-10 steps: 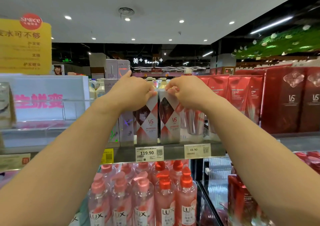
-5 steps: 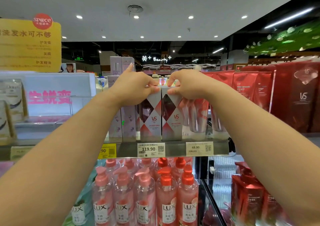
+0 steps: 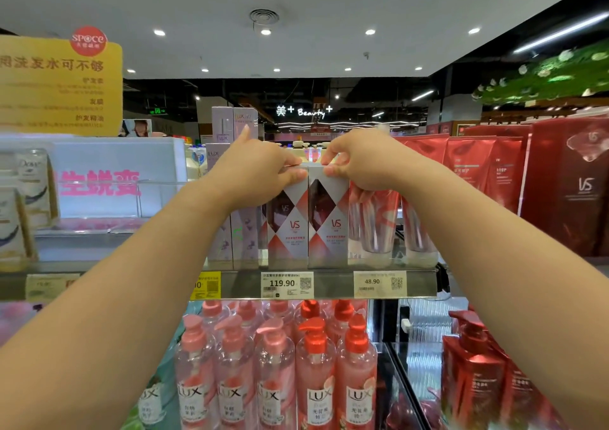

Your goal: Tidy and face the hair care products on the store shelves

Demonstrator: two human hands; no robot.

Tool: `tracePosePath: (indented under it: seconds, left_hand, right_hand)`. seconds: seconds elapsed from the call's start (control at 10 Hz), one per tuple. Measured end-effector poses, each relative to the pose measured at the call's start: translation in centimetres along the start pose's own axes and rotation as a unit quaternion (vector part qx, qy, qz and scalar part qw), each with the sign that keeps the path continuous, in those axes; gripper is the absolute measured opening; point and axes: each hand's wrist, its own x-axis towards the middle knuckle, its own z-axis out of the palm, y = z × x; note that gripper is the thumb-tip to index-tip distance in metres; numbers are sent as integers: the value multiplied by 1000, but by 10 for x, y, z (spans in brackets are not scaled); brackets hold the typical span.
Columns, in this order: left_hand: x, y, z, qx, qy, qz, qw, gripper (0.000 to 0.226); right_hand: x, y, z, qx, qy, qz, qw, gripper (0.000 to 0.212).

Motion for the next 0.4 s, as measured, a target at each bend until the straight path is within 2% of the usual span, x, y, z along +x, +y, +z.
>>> tracePosePath:
  seconds: [0.2,0.3,0.4]
  left_hand:
    - [-14,5,2,-1,25,0,1000,44]
    - [-30,7,-3,-33,82,-14,996,42]
    - [-50,6,-4,-55,161,-57,984,37]
  right_hand:
    - [-9,-8,-3,-37,15,-9,999,23]
    - [-16,-18,-5,-93,79,-44,992,29]
    - [-26,-30,-7,11,134,-83,987,28]
